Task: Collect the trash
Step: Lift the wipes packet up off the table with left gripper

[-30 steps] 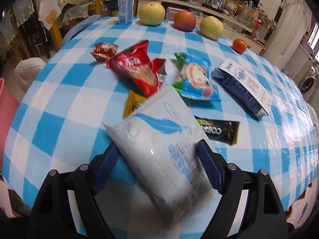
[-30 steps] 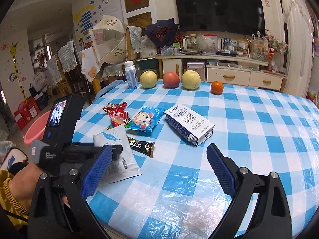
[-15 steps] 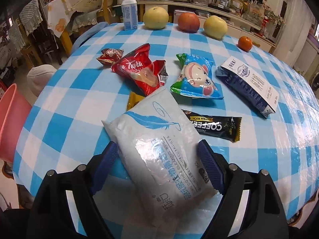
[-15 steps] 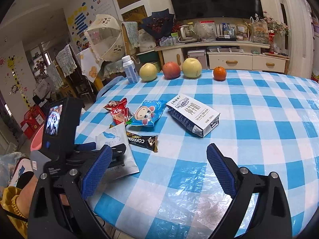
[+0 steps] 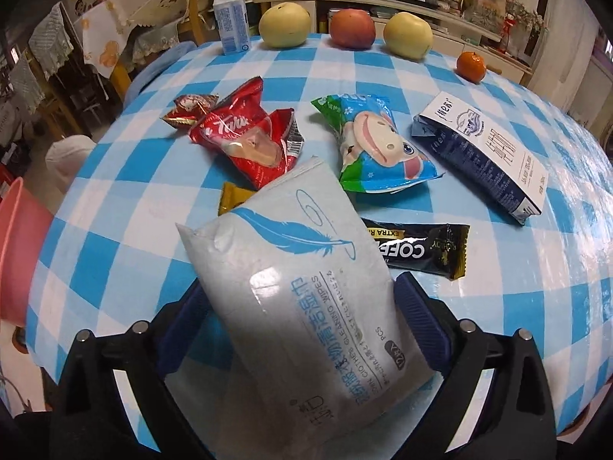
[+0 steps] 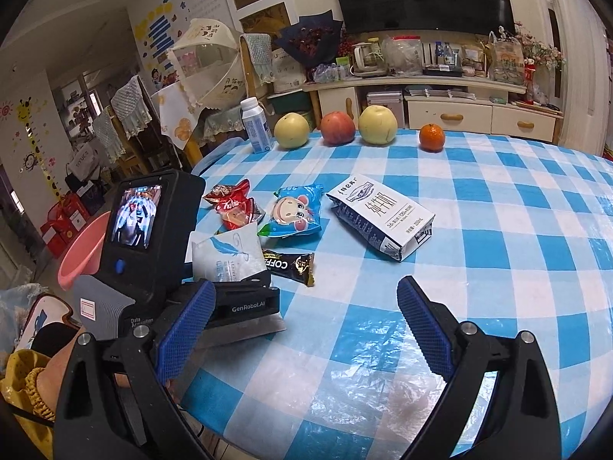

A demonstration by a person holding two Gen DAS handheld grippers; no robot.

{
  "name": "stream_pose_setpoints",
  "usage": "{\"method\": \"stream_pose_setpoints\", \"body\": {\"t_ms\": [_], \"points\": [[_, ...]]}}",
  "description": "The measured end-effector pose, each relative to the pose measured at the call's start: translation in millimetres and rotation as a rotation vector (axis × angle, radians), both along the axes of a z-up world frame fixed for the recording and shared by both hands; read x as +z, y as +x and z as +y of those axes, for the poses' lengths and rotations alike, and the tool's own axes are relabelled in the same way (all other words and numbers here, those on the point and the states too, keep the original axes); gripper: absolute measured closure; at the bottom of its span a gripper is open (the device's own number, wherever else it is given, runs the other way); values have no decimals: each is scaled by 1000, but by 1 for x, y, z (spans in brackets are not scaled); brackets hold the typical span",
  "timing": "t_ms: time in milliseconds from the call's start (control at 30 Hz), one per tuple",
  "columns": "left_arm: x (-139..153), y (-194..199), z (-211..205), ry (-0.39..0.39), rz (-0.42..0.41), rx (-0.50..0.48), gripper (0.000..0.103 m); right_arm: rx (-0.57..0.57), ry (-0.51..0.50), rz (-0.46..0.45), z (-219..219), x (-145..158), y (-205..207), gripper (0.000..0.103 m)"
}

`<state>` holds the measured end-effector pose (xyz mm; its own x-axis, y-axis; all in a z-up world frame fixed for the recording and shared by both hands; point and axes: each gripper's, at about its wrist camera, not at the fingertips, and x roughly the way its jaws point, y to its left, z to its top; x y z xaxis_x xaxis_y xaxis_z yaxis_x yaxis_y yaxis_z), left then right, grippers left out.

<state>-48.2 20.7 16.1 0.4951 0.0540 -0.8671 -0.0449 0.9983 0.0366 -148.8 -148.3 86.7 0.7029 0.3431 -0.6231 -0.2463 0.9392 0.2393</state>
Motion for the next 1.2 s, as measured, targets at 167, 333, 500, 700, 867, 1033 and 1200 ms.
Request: {"method": "stream_pose_setpoints", "body": {"t_ms": [167, 333, 500, 700, 867, 1033, 1200], "points": [[-2, 0, 6, -51, -10, -22, 31, -1, 3, 15, 0, -4, 4, 8], [3, 0, 17, -105, -4, -37, 62, 5, -17, 38, 6, -10, 11, 8], [4, -1, 38, -200, 9, -40, 74, 17, -49, 53, 14, -17, 18, 8], [8, -7, 53, -230, 5, -81, 79, 37, -67, 86, 22, -28, 28, 8], [18, -13, 61, -225, -22, -123, 81, 44, -48, 119, 27, -36, 40, 8], [23, -17, 71, -254, -52, -150, 82, 48, -29, 136, 33, -40, 52, 8], [23, -19, 80, -275, -74, -169, 82, 34, -6, 142, 36, -42, 69, 8]]}}
